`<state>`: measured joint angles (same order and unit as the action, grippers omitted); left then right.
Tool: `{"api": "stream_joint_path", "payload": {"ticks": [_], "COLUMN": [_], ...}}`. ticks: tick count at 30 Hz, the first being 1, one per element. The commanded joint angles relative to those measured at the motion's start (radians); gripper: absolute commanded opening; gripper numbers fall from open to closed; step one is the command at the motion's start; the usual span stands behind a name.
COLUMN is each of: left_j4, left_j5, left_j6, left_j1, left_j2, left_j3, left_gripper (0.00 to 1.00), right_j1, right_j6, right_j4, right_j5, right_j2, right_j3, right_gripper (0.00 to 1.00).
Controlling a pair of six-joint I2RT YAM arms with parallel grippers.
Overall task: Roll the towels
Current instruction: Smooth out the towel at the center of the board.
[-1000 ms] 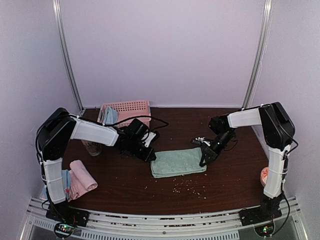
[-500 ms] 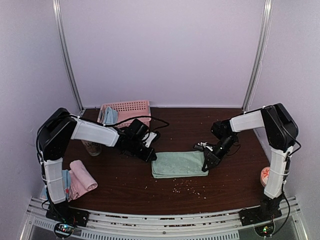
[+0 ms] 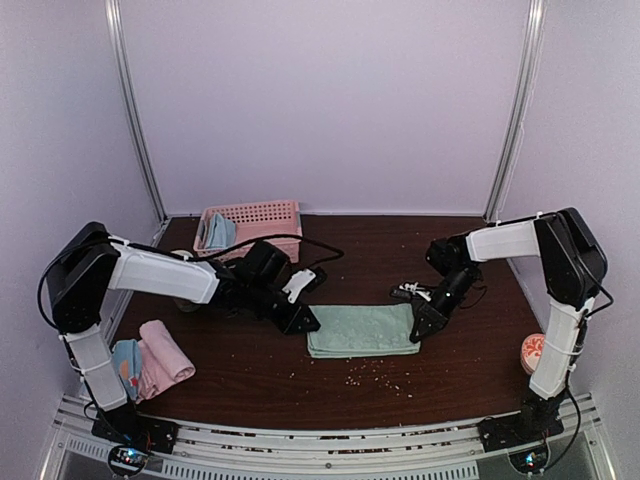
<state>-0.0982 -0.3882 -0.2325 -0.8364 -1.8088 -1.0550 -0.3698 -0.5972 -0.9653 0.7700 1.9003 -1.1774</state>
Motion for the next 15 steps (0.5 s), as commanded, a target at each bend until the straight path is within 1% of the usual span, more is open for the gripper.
{"api": "stream_joint_path", "payload": {"ticks": [1, 5, 8, 15], "left_j4": [0.051, 0.041, 0.044, 0.037], "left_j5": [-0.108, -0.099, -0.094, -0.077], "left_j6": [0.028, 0.016, 0.007, 0.01], "left_j1": [-0.037, -0.039, -0.039, -0.039], "left_j2": [-0.038, -0.093, -0.127, -0.144], "left_j3": [0.011, 0.029, 0.042, 0.049], "left_gripper": [0.15, 0.11, 0.09, 0.09], "right_j1": [-0.003, -0.003, -0.002, -0.003], "right_j6": [-0.026, -0.037, -0.044, -0.023], "right_j4": [-0.037, -0.041, -0.036, -0.001], "right_j5": [0.036, 0.04, 0.024, -0.075], "right_j2": [-0.024, -0.036, -0.017, 0.039], "right_j3": [-0.015, 0.007, 0.042, 0.093], "right_gripper": [0.05, 0.05, 0.05, 0.04]}}
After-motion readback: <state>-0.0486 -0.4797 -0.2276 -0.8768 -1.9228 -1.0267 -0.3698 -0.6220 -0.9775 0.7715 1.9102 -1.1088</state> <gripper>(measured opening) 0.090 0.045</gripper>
